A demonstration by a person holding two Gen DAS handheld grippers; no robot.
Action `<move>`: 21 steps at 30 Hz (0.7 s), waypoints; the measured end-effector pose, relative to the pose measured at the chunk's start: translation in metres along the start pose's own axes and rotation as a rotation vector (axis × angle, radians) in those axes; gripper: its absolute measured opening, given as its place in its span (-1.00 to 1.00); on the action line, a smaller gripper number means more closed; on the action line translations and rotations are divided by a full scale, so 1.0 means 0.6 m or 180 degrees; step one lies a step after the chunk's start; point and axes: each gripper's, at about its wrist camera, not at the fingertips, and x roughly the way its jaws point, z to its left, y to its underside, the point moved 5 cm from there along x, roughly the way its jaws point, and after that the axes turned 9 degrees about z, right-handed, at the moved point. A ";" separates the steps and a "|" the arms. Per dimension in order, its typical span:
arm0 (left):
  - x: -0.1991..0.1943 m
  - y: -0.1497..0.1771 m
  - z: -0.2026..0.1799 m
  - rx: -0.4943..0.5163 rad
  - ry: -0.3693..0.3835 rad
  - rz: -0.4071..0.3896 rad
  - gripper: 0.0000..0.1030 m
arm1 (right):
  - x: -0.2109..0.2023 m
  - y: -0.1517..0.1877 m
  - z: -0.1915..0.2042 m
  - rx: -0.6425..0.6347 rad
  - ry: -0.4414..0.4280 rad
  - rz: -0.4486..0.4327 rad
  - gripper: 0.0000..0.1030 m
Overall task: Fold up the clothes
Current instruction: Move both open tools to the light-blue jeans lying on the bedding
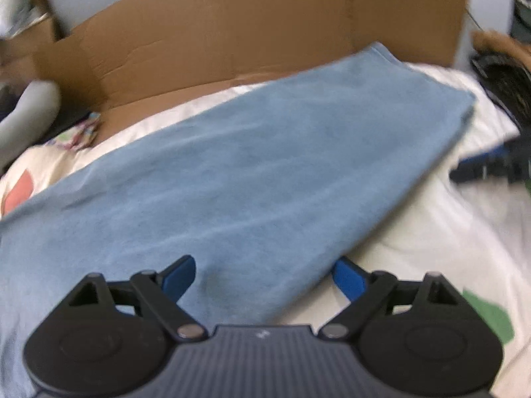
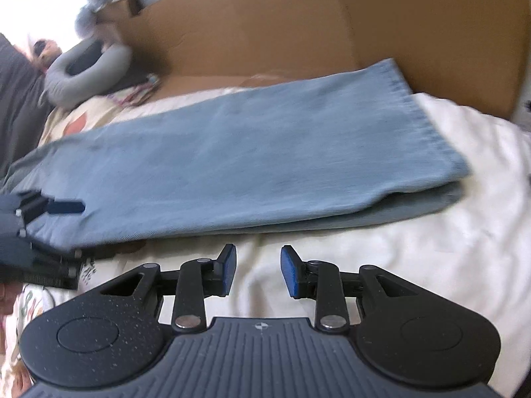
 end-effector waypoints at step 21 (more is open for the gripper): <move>-0.009 -0.019 0.031 -0.0319 -0.0016 -0.0129 0.76 | 0.060 -0.039 0.046 -0.0022 -0.0128 0.0246 -0.08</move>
